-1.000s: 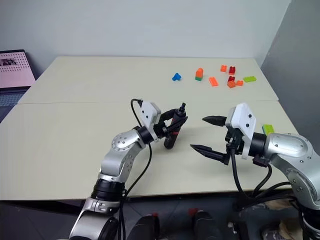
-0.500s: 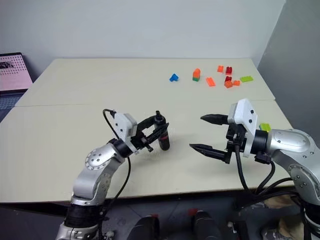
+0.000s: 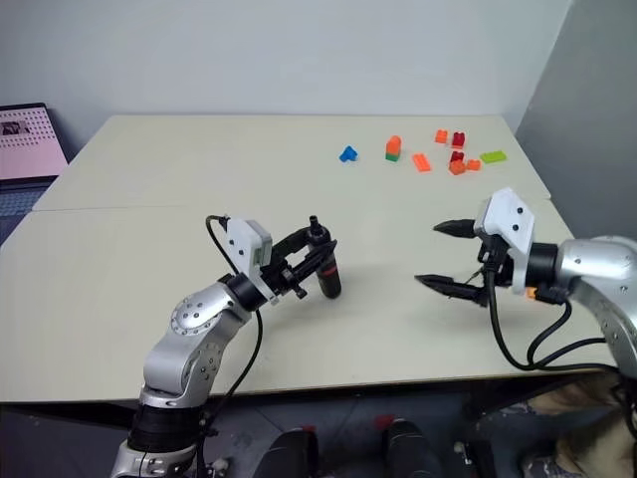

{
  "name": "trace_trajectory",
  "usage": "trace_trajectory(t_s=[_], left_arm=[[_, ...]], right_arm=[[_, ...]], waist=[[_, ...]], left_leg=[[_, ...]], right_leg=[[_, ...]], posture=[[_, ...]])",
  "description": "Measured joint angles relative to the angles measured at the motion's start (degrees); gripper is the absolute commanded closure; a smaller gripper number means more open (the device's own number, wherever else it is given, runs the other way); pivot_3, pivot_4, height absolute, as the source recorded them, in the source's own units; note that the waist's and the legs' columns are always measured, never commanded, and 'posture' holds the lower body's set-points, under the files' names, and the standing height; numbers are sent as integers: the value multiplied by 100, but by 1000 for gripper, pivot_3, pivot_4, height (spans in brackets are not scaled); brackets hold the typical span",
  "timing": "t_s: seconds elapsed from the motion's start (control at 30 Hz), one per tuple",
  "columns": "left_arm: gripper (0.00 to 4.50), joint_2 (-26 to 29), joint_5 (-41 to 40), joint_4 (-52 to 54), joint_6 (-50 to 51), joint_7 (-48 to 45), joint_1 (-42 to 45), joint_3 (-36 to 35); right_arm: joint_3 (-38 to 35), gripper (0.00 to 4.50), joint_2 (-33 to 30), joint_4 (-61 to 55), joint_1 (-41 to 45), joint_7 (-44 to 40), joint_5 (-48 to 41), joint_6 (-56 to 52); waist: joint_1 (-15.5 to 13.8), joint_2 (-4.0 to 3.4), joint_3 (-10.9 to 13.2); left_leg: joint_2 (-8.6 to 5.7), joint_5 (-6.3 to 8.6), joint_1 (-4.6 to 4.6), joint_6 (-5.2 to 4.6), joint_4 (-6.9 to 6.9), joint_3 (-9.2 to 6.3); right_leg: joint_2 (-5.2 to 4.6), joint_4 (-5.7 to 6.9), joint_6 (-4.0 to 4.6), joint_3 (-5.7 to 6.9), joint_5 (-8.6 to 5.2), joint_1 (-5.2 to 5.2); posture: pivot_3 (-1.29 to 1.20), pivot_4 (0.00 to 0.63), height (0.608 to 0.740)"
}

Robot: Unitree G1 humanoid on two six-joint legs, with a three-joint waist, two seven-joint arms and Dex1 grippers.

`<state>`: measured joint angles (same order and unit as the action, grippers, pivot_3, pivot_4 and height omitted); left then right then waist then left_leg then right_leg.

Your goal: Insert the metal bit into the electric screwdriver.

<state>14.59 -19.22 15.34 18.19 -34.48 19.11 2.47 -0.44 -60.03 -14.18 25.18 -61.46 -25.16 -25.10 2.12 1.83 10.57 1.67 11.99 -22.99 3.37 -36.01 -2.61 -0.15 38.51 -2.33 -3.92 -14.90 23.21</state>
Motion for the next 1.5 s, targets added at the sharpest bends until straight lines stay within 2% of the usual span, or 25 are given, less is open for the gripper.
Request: trace_trajectory(t_s=[0.07, 0.17, 0.27, 0.3, 0.4, 0.47, 0.63, 0.87, 0.97, 1.1, 1.27, 1.5], left_arm=[[2856, -70, -17, 19, -27, -17, 219, 67], [2856, -149, -17, 22, -167, -81, 355, 214], [2856, -149, 74, -47, -334, -119, 280, 349], [2856, -140, 177, -110, -477, -120, 169, 418], [2856, -126, 294, -276, -563, -115, -11, 496], [2856, -123, 360, -309, -615, -97, -104, 502], [2857, -128, 404, -234, -638, -24, -194, 512], [2857, -132, 451, -108, -641, 110, -291, 562], [2857, -129, 477, -48, -639, 142, -341, 564], [2857, -122, 506, -9, -638, 222, -383, 564], [2857, -109, 543, -7, -643, 303, -421, 561], [2857, -89, 555, -7, -658, 381, -446, 556]], right_arm=[[373, 0, -162, 639, 218, -397, 592, 707], [838, 0, -18, 1660, 730, -921, 1192, 1725], [1143, 0, 249, 2576, 1209, -1261, 1605, 2573], [1411, 0, 331, 3223, 1573, -1532, 1933, 3166], [1742, 0, 374, 3987, 1953, -1933, 2375, 3873], [2180, 0, 489, 4813, 2444, -2195, 2963, 4525], [2838, 0, 1023, 6460, 3374, -2285, 3977, 5725], [3249, 0, 1655, 7774, 4020, -2038, 4748, 6479], [3344, 501, 1785, 8075, 4141, -1834, 5009, 6602], [3545, 1391, 1962, 8389, 4348, -1554, 5431, 6758], [3611, 2783, 2109, 8519, 4436, -1298, 5768, 6831], [3579, 4468, 2208, 8537, 4424, -1007, 5818, 6884]], waist=[[-8, 2, 3], [30, -1, 5], [80, -4, 8], [92, -6, 10], [95, -12, 14], [106, -18, 18], [122, -23, 20], [107, -25, 21], [108, -25, 21], [128, -26, 21], [156, -25, 20], [269, -26, 20]], left_leg=[[0, 0, 0, 0, 1, 3], [1, 0, 2, 0, 6, 10], [1, 0, 2, 0, 11, 10], [1, 0, 3, 0, 11, 13], [1, 0, 0, 0, 11, 12], [1, 0, 0, 0, 12, 19], [2, 0, 2, 0, 14, 23], [1, 0, 2, 0, 15, 21], [1, 0, 3, 0, 15, 19], [2, -1, 6, 0, 14, 20], [3, -2, 19, -1, 7, 20], [3, -2, 48, -2, 8, 19]], right_leg=[[-1, -7, -1, 0, 1, -1], [-1, -12, -34, -8, 20, -1], [-1, -14, -34, -8, 20, 0], [-1, -18, -34, -10, 20, -1], [-2, -23, -34, -10, 21, -1], [-3, -28, -35, -14, 23, -1], [-3, -36, -32, -18, 31, -4], [-4, -35, -19, -18, 40, -5], [-4, -33, -6, -16, 47, -5], [-3, -32, -7, -17, 47, -5], [-1, -33, -24, -19, 56, -18], [-1, -40, -6, -19, 46, -54]], posture=[[0, 150, 740], [0, 150, 740], [0, 150, 740], [0, 150, 740], [0, 150, 740], [0, 150, 740], [0, 150, 740], [0, 150, 740], [0, 150, 740], [0, 150, 740], [0, 150, 740], [0, 150, 740]])
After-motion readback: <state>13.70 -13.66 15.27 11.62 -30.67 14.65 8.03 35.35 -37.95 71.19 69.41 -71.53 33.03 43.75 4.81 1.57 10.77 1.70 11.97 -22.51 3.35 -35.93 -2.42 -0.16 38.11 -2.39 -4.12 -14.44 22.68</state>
